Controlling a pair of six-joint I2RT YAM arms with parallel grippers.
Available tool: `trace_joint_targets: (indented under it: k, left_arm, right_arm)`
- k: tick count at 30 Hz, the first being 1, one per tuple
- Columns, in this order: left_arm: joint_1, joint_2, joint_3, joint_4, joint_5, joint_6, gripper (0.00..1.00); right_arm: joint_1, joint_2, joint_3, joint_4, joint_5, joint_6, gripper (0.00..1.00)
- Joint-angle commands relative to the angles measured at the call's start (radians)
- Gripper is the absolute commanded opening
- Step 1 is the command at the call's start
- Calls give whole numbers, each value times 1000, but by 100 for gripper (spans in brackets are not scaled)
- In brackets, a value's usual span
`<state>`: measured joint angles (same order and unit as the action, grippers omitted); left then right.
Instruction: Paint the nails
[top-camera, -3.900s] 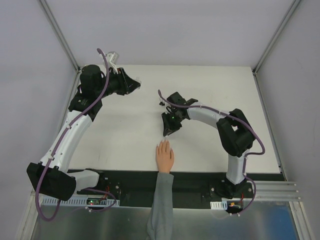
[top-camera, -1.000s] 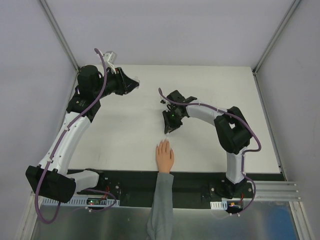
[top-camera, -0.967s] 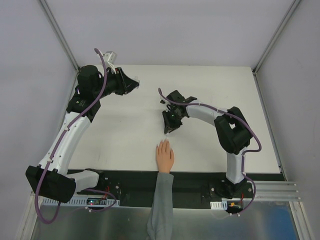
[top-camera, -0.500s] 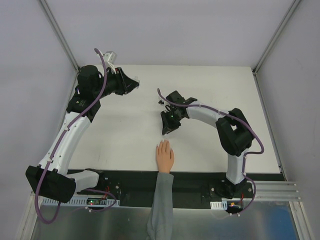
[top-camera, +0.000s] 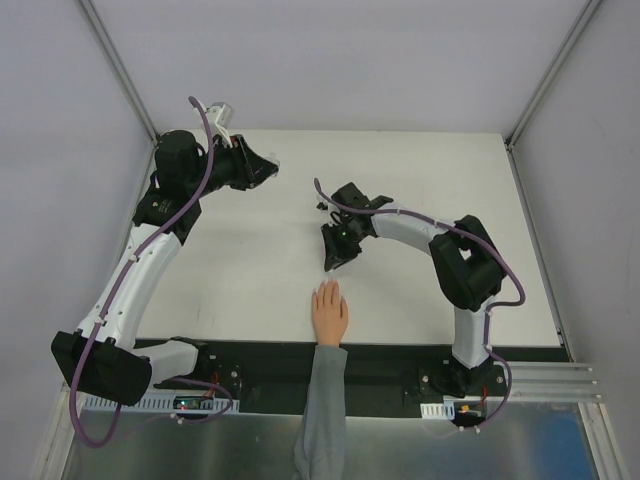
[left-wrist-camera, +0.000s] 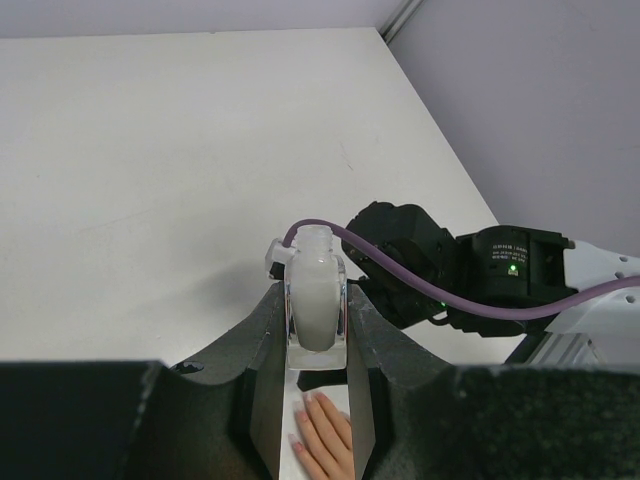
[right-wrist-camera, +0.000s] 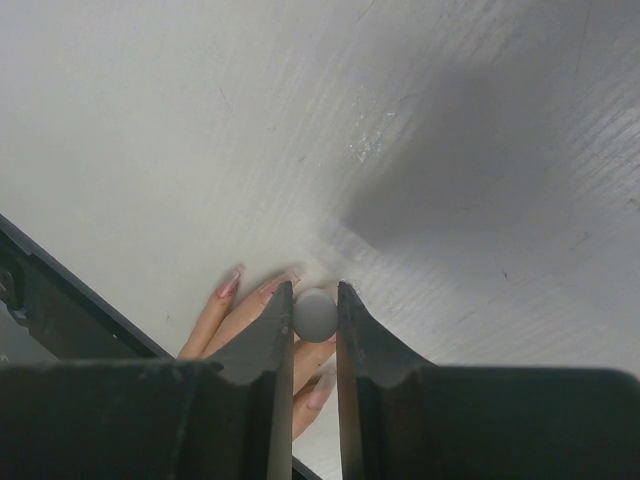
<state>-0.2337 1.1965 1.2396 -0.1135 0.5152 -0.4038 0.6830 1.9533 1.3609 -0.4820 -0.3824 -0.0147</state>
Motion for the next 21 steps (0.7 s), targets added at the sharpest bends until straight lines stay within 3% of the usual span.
trace_joint_targets:
  k: [1, 21]
  left_arm:
    - [8, -23, 23, 31, 8, 16, 0]
    - [13, -18, 26, 32, 9, 17, 0]
  right_arm:
    - [-2, 15, 4, -6, -4, 12, 0]
    - [-16, 35, 24, -23, 34, 12, 0]
